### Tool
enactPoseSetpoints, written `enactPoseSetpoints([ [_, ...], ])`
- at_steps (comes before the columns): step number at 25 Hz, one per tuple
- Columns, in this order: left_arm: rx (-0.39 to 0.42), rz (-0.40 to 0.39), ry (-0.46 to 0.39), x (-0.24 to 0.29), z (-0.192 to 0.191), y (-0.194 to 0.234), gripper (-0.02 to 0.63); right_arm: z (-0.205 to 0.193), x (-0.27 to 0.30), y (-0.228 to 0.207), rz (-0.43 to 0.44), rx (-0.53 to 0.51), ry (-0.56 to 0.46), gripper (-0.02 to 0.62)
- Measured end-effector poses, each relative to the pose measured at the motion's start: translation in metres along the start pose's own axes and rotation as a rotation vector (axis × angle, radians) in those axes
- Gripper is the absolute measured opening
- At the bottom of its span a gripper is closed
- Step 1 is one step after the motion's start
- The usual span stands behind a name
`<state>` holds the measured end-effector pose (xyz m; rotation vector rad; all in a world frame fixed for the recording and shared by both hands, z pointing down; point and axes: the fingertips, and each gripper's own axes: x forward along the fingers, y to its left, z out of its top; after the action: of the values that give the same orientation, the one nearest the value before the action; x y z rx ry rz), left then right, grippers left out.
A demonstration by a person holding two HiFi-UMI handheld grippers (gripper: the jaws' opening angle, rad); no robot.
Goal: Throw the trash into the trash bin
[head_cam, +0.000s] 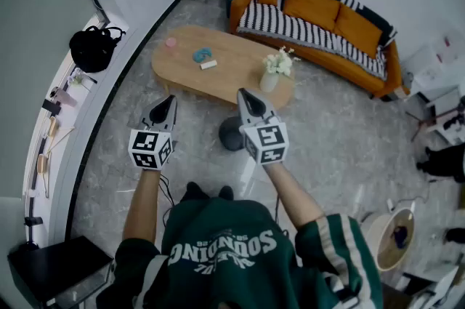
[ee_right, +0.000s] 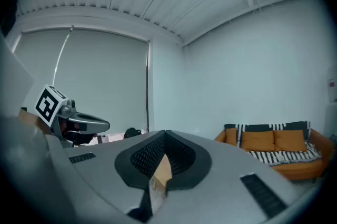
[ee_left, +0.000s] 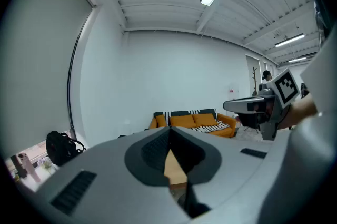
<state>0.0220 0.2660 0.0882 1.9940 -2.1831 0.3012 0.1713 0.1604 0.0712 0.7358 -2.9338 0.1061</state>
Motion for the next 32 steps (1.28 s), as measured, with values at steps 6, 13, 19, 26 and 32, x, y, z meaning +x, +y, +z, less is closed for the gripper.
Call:
enactPoseSetpoints([
  [6,-0.001,-0.005,-0.005,-0.005,0.0,-0.01,0.002,-0.005,-0.008,0.001,0.016,0.0,0.003,0.0],
  [13,-0.002,0.009,-0.006,-0.011,0.001,-0.009,0.002,-0.005,-0.009,0.009,0.035,0.009,0.004,0.0],
  [19,-0.003,0.018,-0.003,-0.015,-0.001,-0.008,0.002,-0.008,-0.007,0.013,0.042,0.015,0.007,0.0],
  [26,-0.013,0.015,-0.002,-0.003,-0.005,0.011,0.002,-0.014,0.014,0.021,0.048,0.01,0.018,0.0],
  [32,-0.021,-0.017,-0.001,0.034,-0.003,0.046,0.002,-0.015,0.054,0.017,0.025,-0.002,0.041,0.0],
])
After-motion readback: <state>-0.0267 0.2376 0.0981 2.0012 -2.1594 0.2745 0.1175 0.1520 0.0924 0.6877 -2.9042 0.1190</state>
